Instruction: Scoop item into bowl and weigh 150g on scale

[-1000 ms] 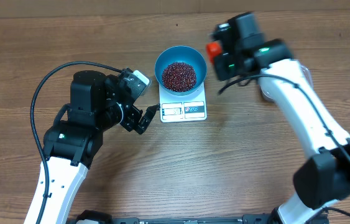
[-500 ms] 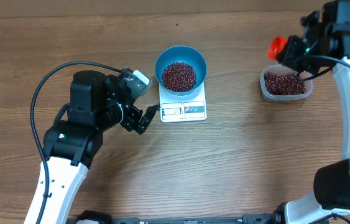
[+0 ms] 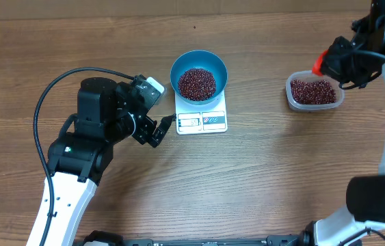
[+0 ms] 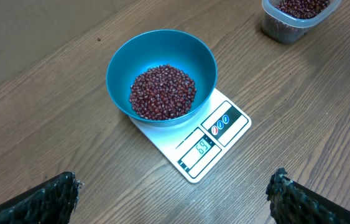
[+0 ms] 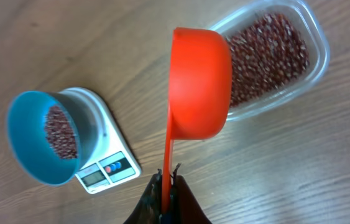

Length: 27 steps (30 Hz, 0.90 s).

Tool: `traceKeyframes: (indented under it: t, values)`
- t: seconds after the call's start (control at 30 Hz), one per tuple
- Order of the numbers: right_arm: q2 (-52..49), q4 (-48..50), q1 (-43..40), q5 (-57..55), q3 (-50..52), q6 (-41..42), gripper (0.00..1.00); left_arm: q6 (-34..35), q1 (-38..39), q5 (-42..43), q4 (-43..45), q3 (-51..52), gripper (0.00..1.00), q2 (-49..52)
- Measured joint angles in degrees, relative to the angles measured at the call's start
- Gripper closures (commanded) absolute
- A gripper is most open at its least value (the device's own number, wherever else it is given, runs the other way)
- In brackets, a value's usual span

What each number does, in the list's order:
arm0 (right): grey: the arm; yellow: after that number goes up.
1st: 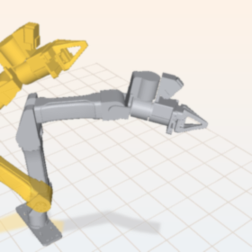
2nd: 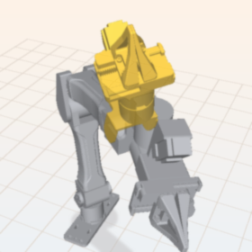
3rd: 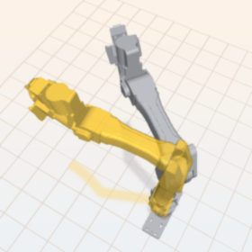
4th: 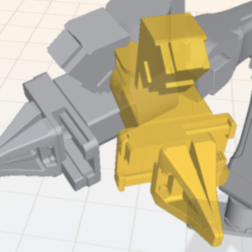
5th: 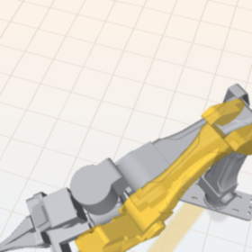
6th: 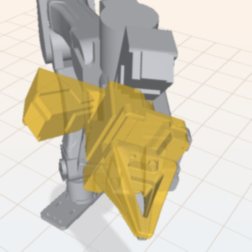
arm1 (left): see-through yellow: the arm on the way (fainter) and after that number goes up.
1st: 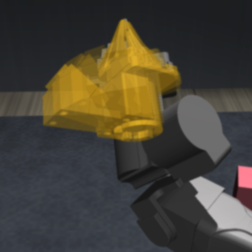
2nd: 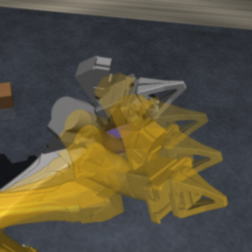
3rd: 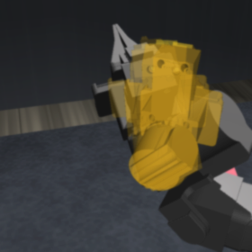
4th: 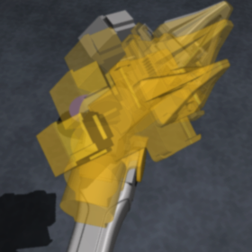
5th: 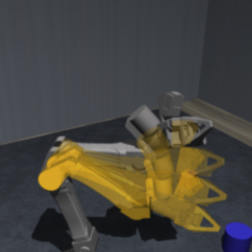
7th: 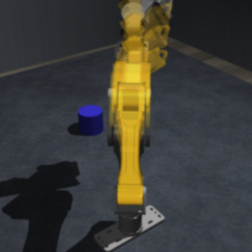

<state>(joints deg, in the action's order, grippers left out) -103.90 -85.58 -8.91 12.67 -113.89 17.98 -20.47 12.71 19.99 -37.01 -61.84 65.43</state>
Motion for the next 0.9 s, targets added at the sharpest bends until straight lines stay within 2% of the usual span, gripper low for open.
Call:
traceKeyframes:
  t: [0.43,0.9]
  values:
    - [-17.59,1.68,-5.01,6.93,0.0,1.53,0.96,0.0,0.0,0.02,0.0,0.0,0.0,0.0]
    - [-21.22,5.42,-11.5,9.88,0.0,2.97,0.94,0.0,0.0,0.02,0.0,0.0,0.0,0.0]
